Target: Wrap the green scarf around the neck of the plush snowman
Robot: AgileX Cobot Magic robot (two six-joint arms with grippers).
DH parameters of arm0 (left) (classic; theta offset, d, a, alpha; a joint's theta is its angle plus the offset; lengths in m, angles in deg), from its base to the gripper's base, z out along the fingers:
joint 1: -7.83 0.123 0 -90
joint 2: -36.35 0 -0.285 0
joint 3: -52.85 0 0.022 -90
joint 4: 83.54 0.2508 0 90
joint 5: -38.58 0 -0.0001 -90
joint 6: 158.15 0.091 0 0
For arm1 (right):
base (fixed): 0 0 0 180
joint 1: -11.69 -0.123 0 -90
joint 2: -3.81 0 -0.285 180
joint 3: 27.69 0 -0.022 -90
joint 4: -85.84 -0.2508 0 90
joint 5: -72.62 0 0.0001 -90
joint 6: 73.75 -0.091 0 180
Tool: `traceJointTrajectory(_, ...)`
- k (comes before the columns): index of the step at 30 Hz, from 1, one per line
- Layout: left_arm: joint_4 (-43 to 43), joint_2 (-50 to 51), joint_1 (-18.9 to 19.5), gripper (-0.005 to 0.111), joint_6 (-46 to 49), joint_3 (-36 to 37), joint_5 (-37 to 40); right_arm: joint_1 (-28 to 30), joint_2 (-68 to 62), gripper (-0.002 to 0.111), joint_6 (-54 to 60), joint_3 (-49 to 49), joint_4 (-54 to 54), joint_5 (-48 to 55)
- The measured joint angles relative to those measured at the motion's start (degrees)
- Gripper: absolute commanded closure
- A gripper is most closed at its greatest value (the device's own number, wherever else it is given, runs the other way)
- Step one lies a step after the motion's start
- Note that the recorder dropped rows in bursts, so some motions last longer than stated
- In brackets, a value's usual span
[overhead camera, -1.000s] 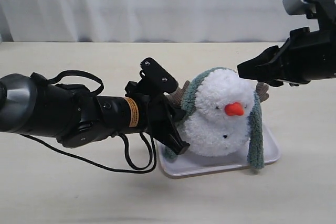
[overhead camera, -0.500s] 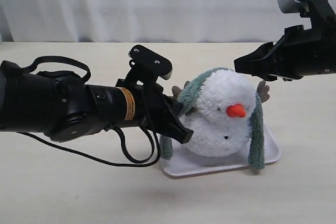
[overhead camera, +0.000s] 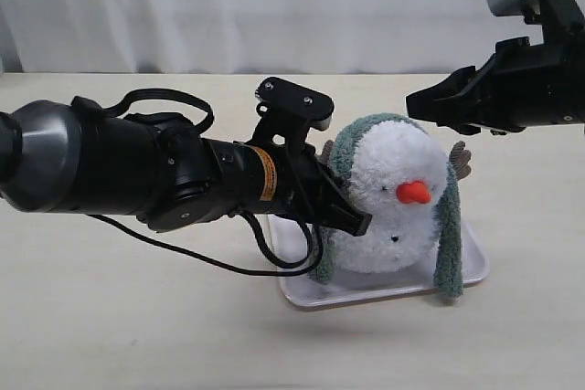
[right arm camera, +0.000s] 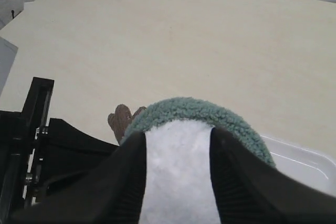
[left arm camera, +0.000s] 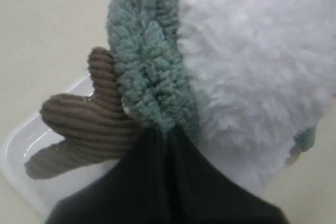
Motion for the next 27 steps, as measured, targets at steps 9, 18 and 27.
traceJointTrajectory(9,-0.10,0.09,-0.22,0.107,-1.50,-0.05,6.22,0.00,-0.15,0.071,1.98,0.00,-3.51,0.00)
traceJointTrajectory(18,-0.22,0.09,-3.32,0.107,-1.50,-0.05,7.25,0.00,-4.90,0.071,2.76,-2.45,-5.71,1.21)
traceJointTrajectory(27,0.01,0.09,-3.43,0.107,-0.66,-0.05,10.40,0.00,-5.76,0.071,2.65,-3.46,-5.71,-0.07)
